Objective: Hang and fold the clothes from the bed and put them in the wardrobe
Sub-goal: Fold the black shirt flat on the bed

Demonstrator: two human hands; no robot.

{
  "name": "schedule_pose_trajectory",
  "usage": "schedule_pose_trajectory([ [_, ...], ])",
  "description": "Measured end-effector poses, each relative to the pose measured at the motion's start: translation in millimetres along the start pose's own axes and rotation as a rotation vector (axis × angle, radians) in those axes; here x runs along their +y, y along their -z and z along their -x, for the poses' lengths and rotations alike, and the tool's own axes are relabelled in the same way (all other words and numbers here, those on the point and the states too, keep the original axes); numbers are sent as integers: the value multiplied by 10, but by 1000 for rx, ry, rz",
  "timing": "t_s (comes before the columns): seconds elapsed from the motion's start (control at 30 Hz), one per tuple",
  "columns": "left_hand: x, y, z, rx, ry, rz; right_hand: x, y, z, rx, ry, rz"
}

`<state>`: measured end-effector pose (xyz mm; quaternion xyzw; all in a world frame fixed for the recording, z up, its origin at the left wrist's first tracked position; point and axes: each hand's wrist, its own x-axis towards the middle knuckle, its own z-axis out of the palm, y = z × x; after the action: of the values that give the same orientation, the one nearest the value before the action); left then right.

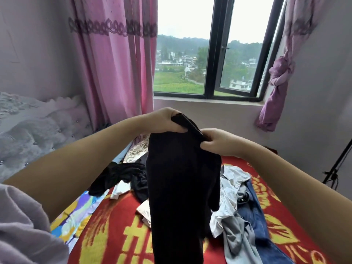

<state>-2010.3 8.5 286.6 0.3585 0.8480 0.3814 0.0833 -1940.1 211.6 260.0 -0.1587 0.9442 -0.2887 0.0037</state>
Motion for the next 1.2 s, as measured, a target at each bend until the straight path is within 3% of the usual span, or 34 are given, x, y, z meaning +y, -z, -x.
schedule_pose_trajectory([
  [0.1, 197, 11, -106, 3, -51, -46, 317, -251, -14, -73, -148, -23],
  [0.2, 309, 53, -188, -38, -41, -131, 617, -469, -34, 14, -242, -157],
  [0.33, 269, 105, -284, -73, 2, -241, 851, -406, -77, 408, -266, -218],
  [0.43, 190, 170, -376, -1, 18, -235, 943, -341, 2, 664, -167, -218],
  [0.53, 128, 209, -492, 45, 32, -267, 1041, -334, 57, 589, -91, -46],
  [0.63, 22, 226, -633, 84, 20, -290, 1318, -273, 39, 433, -268, 183],
  [0.73, -150, 228, -786, 113, 1, -312, 1645, -265, 0, 316, -478, 80],
  [0.83, -446, 230, -1013, 155, 24, -389, 1851, -270, -227, 412, -533, -20],
  [1.0, -752, 572, -1346, 444, 38, -626, 1842, 19, -747, 707, -366, 143],
  [1.13, -665, 890, -1311, 788, -147, -655, 1594, 386, -800, 884, -30, 410],
  [1.2, -727, 931, -1153, 852, -217, -623, 1483, 426, -673, 874, 180, 476],
])
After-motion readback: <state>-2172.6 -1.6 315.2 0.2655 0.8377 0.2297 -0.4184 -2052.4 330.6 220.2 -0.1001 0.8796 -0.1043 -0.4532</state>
